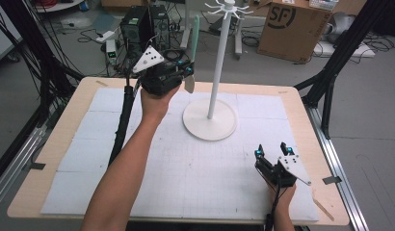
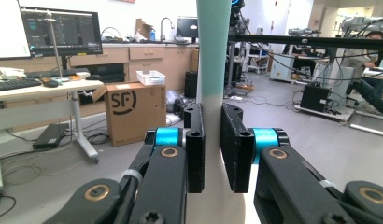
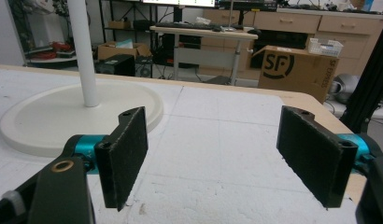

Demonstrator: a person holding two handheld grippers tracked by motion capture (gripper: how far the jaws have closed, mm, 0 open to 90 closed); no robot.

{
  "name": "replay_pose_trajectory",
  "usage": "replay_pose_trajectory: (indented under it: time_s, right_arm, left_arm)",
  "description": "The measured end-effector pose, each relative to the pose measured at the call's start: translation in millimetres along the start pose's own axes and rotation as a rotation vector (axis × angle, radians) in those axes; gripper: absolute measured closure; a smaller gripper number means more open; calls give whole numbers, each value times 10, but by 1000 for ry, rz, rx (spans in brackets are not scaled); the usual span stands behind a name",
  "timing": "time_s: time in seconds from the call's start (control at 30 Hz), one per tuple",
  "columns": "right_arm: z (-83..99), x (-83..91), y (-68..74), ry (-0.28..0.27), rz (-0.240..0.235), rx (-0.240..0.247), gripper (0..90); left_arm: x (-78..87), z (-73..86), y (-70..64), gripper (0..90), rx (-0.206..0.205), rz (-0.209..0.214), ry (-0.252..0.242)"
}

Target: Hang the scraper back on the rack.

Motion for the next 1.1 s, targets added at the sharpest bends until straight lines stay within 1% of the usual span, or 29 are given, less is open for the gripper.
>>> replay_pose_trajectory:
  time_s: [0.13, 0.27, 0.47, 0.53, 0.77, 1.1]
  right_arm:
    - [5, 3, 0, 3, -1, -1, 238]
    - [4, 2, -2, 2, -1, 1, 238]
    - [4, 2, -3, 2, -2, 2, 238]
    - [4, 3, 0, 2, -3, 1, 238]
    - [5, 4, 1, 4, -3, 0, 238]
    - [5, 5, 1, 4, -3, 0, 238]
  left_arm:
    - [-39, -40, 8, 805, 5, 1, -8]
    - [-79, -37, 14, 805, 5, 2, 9]
    - [-106, -51, 35, 804, 18, 1, 4]
    - [-110, -56, 44, 805, 12, -5, 6]
    - [-160, -82, 33, 805, 9, -2, 10]
    - [-208, -90, 47, 805, 16, -1, 14]
Point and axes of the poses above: each handheld gripper's, and its own axes: x roughly backward along the jaws, z roughly out of its underside, y roughly to its left, the point moved 9 cm from there along -x, roughly forward along the jaws, and after that the axes turned 13 degrees about z, right-handed, at the moved point
